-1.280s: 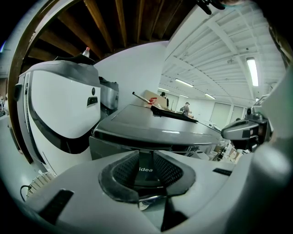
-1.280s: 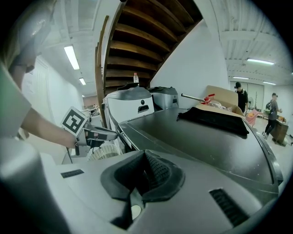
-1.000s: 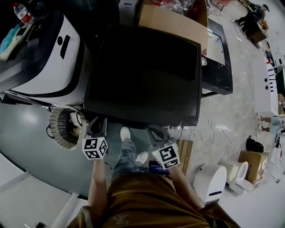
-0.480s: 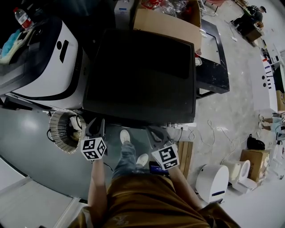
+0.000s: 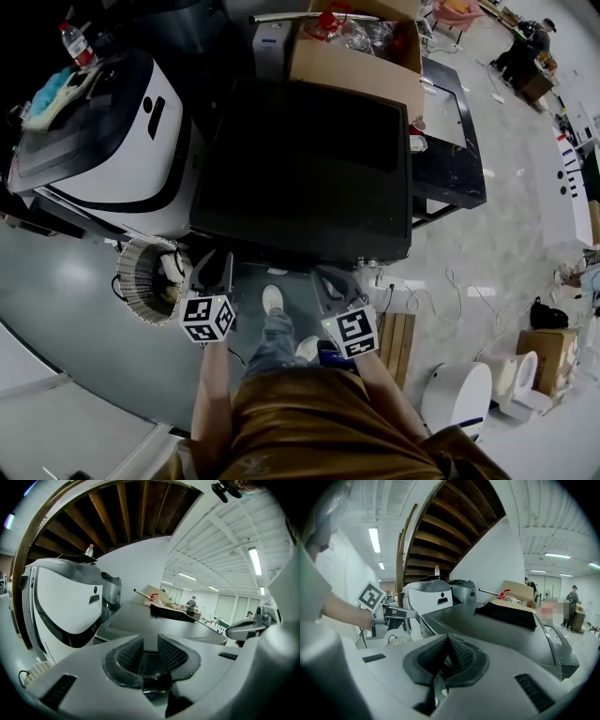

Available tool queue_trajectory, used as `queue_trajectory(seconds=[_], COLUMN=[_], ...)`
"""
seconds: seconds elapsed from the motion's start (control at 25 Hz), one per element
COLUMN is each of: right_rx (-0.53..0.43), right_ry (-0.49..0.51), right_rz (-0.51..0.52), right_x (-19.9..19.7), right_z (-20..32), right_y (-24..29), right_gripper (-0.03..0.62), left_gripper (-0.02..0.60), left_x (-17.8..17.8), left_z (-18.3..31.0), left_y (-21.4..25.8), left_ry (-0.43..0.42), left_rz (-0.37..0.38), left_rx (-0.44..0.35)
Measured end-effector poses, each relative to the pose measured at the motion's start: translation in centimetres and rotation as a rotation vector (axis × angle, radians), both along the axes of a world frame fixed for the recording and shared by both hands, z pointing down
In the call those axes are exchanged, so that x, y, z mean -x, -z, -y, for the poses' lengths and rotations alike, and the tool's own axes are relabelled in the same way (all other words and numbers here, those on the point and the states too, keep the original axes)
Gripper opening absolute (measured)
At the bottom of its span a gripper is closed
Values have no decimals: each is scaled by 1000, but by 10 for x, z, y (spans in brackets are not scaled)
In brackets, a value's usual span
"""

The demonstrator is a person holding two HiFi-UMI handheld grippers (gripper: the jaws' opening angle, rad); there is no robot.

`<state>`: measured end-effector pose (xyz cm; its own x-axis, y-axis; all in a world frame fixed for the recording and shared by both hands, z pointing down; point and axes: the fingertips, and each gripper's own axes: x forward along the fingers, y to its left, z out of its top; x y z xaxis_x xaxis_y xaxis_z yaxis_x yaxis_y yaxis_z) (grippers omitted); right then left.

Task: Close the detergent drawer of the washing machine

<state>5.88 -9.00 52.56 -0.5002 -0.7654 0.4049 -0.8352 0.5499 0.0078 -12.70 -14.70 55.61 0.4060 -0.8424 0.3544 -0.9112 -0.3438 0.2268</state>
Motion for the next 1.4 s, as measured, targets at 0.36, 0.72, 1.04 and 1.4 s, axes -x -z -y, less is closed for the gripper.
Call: queue_trajectory(seconds=[0.36, 0.72, 1.04, 1.4], right_rx=[-66, -127, -147, -145], right_ry=[-48, -25, -12, -2], right_rz=[24, 23, 22, 20], right_x=[-8, -4, 0, 6], right_z=[-14, -31, -40, -39], right_y=[26, 51, 60, 59], right_gripper=[12, 12, 12, 12], left_gripper=[94, 41, 34, 34], left_x=[-14, -9, -8, -4], left_z=[-29, -52, -61, -61], left_y=[57, 85, 98, 95], left_ry=[-4, 52, 55, 53], left_rz=[16, 22, 36, 35], left_rx=[-114, -144, -165, -162])
